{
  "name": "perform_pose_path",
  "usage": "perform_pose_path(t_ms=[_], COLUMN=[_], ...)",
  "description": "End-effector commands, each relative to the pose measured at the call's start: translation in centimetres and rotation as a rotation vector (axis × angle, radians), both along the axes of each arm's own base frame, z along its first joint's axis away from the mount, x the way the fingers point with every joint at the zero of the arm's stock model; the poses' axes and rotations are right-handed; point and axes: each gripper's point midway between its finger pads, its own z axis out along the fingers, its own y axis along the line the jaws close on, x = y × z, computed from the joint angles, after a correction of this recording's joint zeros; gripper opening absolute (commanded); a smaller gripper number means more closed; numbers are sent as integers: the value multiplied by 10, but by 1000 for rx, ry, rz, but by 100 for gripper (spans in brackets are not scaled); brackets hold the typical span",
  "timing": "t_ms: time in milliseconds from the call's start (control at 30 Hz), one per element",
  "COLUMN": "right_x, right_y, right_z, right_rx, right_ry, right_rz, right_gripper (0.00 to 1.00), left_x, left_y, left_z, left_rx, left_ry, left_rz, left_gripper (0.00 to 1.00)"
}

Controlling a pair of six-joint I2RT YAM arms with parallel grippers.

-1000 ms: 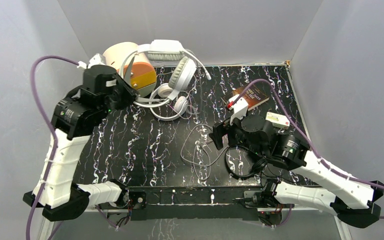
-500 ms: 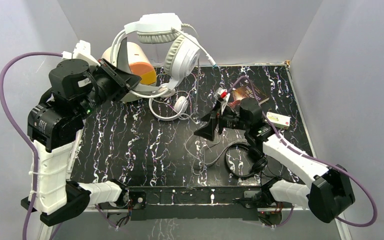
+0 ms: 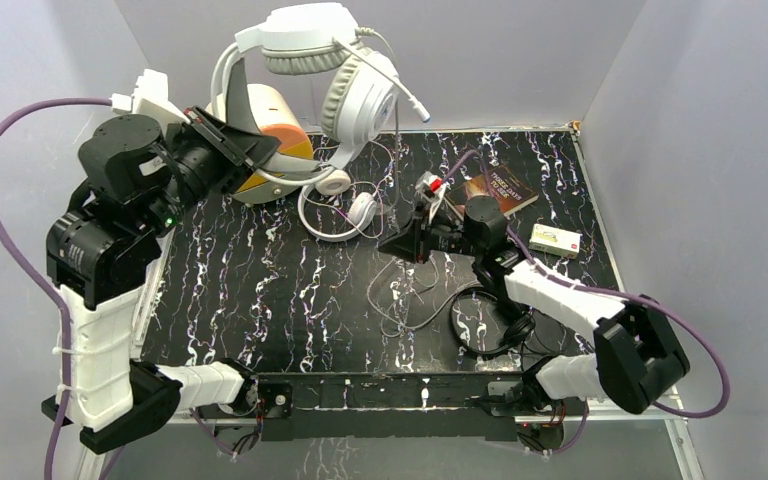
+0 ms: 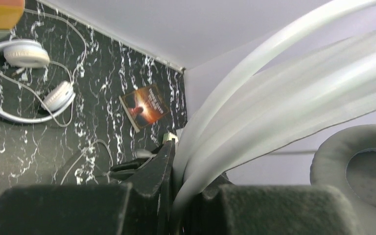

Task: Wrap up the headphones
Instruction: Wrap the headphones cable around the headphones.

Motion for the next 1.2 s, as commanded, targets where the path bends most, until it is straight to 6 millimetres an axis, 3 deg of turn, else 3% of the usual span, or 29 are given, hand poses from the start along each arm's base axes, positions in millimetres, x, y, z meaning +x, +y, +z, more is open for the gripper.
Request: perform_pose_path(t_ms=[0,100,200,267,400,467,533,600,700,867,933,1033,1100,1167], right_x=[67,91,100,104,105,102,89,79,73,68,59,38,23,10], right_y=[-57,-111,-147,-165,-173,-163,-137,-119,-113,-118,-118,-107,-100,-93], right_z=[-33,-59,-54,-48,-55,-64,-69,-65,-55,-53,-61,-57,-43,-16], right_rx=[-183,-318,-375,-417,-491,-497,-469,-430,-395,-390,-411,-375,-306,-189], right_ry=[26,87,57,21,-10,24,43,41,36,45,72,65,14,-93], right_rz=[-506,-762,-878,-955,-955,-898,-731,-615,-578,-595,-566,-442,-366,-308], right_gripper=[19,10,9,10,10,10,15,17,22,39,54,82,97,99], left_x=[-30,-49,-65,-71,-62,-50,-36,-19,-9,0,0,-2,-3,-5], left_y=[39,73,98,102,85,65,36,-2,-41,-46,-45,-46,-46,-46], left_z=[80,99,108,110,98,81,55,15,-22,-41,-47,-52,-54,-52], left_rx=[-112,-104,-118,-127,-135,-126,-128,-123,-142,-76,-64,-73,-73,-83], left_ry=[-263,-346,-388,-401,-352,-285,-183,-62,45,88,106,113,122,124], left_rz=[102,208,285,291,236,177,87,-33,-173,-185,-178,-185,-185,-188], left_gripper=[0,0,0,0,0,0,0,0,0,0,0,0,0,0])
